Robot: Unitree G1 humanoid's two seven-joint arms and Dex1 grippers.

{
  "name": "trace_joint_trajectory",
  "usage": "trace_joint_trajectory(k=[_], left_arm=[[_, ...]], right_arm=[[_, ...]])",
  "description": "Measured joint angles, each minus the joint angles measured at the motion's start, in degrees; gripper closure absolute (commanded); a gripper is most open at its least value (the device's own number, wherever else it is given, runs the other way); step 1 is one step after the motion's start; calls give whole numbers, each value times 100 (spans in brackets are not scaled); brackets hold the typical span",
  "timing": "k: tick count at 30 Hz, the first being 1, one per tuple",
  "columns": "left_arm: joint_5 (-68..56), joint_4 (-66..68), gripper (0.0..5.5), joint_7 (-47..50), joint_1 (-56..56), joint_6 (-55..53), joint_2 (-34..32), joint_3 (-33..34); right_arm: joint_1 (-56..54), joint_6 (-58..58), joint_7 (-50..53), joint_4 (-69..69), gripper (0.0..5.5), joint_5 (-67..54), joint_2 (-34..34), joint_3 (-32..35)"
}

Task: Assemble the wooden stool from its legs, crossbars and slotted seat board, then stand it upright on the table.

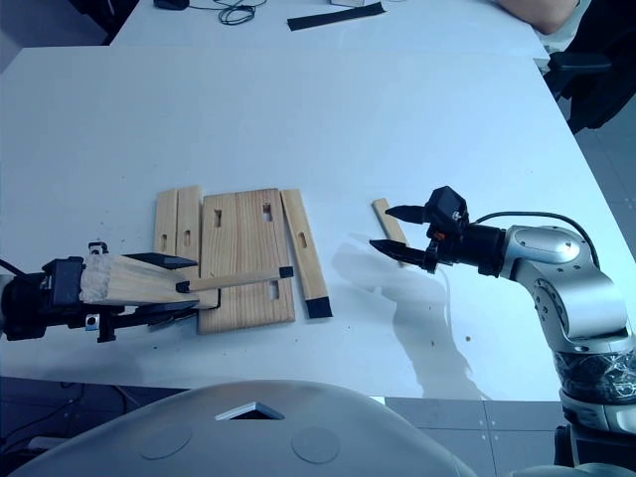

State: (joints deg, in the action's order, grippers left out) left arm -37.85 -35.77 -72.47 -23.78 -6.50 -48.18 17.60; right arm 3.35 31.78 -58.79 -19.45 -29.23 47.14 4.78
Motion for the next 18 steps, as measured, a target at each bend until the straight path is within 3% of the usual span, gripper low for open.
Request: trace_joint_trajectory(k=[18], left_arm=[[416,1002,328,237,652,227,137,-971]], right_arm=[[-387,-34,-147,200,211,29,9,-253]])
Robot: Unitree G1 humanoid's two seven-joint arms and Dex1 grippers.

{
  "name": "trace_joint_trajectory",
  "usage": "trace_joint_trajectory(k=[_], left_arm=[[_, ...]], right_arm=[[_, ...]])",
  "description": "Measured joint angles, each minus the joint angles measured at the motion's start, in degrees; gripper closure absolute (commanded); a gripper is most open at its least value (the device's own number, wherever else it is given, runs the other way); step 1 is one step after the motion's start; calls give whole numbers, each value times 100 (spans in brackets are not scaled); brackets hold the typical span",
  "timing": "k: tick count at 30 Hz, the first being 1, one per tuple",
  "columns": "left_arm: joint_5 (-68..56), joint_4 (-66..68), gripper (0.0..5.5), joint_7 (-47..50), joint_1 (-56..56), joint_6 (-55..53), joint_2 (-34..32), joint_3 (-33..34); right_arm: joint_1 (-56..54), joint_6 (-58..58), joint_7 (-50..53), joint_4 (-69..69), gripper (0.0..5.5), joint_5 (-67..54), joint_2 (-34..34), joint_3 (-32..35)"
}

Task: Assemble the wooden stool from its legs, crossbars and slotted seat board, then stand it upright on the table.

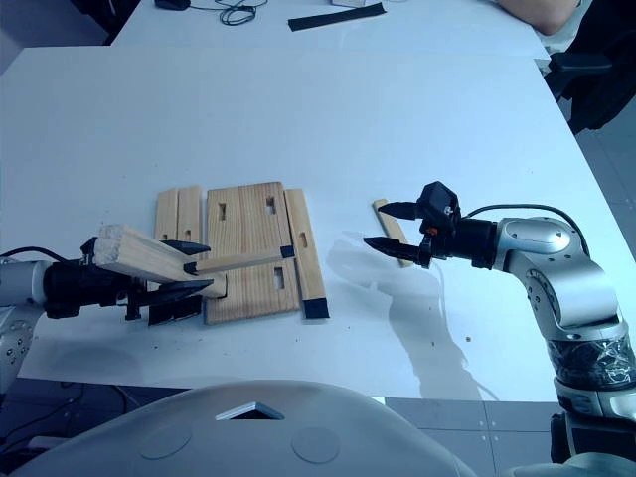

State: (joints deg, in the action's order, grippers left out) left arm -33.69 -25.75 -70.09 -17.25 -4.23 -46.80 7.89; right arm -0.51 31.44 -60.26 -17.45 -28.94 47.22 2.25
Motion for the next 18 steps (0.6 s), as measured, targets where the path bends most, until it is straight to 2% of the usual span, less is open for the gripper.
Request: trace_joint_trajectory(k=[10,18], left_arm=[[301,426,328,-234,243,868,-10,-418],[312,813,328,-338,1001,819,-13,-854]], right_arm=[[-26,0,2,25,211,-1,1,-3],[-56,0,33,37,211,-2,-18,-40]])
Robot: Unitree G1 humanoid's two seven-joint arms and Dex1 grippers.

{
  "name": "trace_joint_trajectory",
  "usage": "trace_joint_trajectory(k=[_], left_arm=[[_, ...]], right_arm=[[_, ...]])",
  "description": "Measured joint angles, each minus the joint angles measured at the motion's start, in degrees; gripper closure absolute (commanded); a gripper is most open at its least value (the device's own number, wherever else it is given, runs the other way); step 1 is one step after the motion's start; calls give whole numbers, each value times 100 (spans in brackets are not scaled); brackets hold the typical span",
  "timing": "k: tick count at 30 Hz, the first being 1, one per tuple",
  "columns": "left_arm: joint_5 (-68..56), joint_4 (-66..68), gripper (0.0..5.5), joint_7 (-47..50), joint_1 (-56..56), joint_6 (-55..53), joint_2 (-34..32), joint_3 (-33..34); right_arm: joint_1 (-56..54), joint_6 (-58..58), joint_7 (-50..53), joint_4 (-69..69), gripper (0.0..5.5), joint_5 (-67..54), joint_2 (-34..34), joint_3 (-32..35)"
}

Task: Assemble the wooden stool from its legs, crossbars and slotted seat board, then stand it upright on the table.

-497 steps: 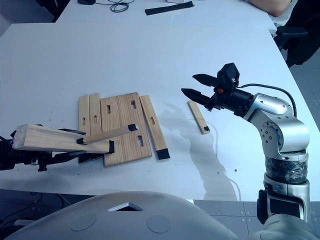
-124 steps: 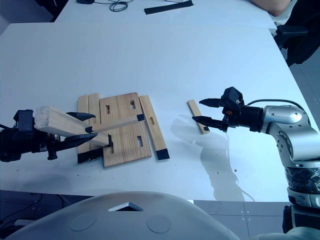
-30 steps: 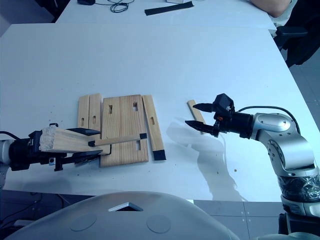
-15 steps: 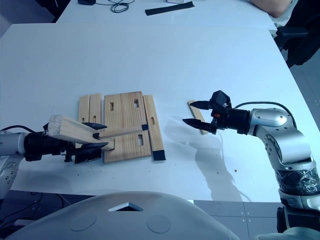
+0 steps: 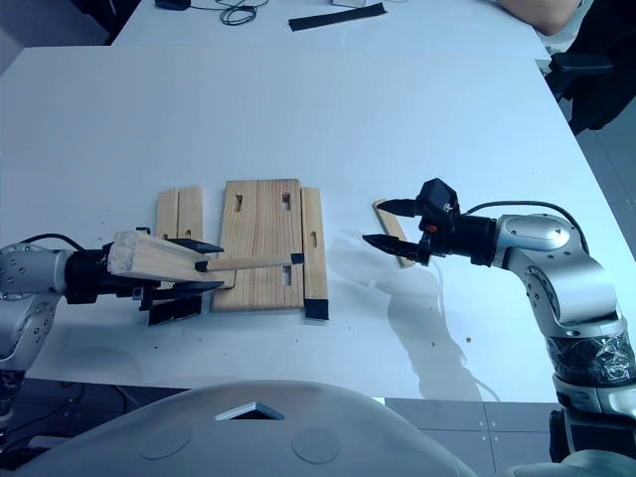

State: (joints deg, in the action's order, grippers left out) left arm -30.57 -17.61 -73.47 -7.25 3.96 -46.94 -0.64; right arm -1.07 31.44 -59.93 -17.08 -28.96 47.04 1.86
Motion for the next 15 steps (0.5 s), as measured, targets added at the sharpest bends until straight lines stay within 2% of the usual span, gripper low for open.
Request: trace_joint_trajectory(k=[15], left_arm=[[-23,401,328,41,797,-452,108,-441]], right_arm=[[-5,0,62,0,211,2,-148,-137]])
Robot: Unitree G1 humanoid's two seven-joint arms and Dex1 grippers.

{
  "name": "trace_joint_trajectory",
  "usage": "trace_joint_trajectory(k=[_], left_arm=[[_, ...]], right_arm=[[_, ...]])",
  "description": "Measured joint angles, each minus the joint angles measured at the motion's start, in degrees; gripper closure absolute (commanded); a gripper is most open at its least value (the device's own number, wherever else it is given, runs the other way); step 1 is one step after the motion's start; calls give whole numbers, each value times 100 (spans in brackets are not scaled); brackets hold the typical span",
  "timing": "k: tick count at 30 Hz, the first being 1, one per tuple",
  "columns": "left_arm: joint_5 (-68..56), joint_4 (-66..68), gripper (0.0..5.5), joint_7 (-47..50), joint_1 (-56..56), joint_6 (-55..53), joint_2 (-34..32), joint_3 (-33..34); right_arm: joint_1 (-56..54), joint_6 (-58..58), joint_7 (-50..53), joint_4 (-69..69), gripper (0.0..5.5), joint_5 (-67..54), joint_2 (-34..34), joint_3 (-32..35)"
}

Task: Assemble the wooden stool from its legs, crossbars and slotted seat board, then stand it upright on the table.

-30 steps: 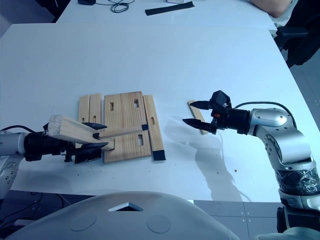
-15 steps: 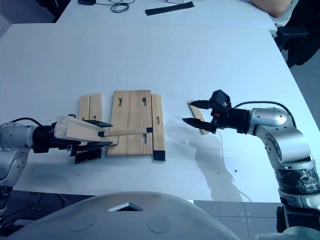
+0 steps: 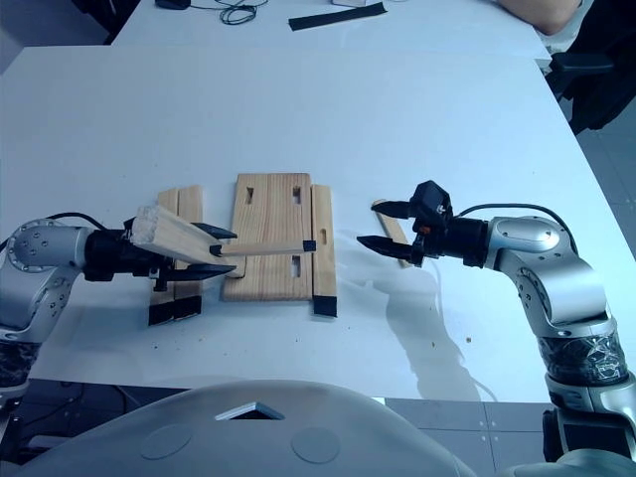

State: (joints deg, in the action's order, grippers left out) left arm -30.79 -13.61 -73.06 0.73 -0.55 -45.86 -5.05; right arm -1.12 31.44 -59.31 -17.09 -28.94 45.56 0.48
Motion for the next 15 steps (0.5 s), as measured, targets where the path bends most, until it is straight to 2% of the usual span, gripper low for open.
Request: trace_joint_trajectory(k=[8,14,15], left_arm=[[30,177,328,-126,190,-41,44,-119],[415,335,232,-114,125,-432,-112,-267],[462,359,232,-83,122,-417,-104,-237]], right_arm=[[-54,0,7,22,211,1,-28,-28],[-69,-1,64,30,208,12,-37,-29],[-69,-1,74,30,208,12,-39,-29]])
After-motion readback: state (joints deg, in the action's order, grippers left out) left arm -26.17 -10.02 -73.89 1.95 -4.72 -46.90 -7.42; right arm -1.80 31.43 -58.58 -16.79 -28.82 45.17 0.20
